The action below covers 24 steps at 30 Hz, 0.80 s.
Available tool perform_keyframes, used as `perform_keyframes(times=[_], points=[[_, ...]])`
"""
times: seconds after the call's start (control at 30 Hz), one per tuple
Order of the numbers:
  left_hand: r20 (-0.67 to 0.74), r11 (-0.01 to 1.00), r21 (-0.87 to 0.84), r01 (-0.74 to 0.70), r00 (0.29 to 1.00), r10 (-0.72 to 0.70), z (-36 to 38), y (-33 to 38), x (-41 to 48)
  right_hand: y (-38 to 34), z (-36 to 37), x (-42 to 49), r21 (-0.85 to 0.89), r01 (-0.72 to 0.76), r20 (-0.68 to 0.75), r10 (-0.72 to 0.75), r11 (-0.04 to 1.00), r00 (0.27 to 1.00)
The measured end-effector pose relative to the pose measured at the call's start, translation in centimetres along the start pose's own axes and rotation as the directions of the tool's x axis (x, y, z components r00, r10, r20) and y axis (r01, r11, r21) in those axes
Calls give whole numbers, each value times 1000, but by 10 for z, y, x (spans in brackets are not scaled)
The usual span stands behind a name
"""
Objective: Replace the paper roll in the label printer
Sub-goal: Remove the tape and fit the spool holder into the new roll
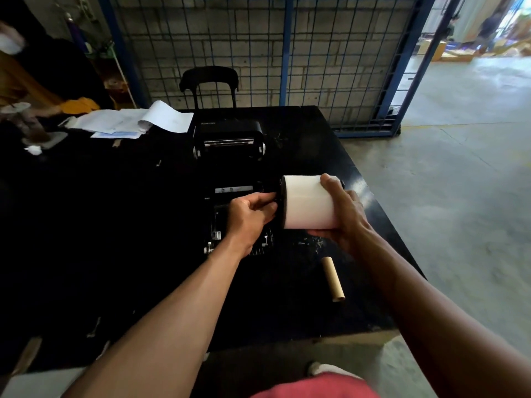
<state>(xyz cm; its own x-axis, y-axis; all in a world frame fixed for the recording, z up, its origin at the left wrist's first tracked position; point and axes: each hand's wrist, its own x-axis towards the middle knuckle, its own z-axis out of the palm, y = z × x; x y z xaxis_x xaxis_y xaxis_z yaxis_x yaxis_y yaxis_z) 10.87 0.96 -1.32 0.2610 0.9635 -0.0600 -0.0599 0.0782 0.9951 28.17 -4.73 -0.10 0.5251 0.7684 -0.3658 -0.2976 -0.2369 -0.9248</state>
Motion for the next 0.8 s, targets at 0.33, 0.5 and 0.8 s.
perform_keyframes(times=[0.33,0.5,0.8], points=[[-129,999,42,15,992,-10,16,-7,-14,-1,-14,1,-42,0,61,3,999,998],[-186,999,38,-18,982,25,39,3,-21,-21,-29,8,-62,23,141,-14,998,990],[-231,982,-186,-10,972,-34,102,19,-36,-41,-50,17,-43,86,190,-76,995,979]])
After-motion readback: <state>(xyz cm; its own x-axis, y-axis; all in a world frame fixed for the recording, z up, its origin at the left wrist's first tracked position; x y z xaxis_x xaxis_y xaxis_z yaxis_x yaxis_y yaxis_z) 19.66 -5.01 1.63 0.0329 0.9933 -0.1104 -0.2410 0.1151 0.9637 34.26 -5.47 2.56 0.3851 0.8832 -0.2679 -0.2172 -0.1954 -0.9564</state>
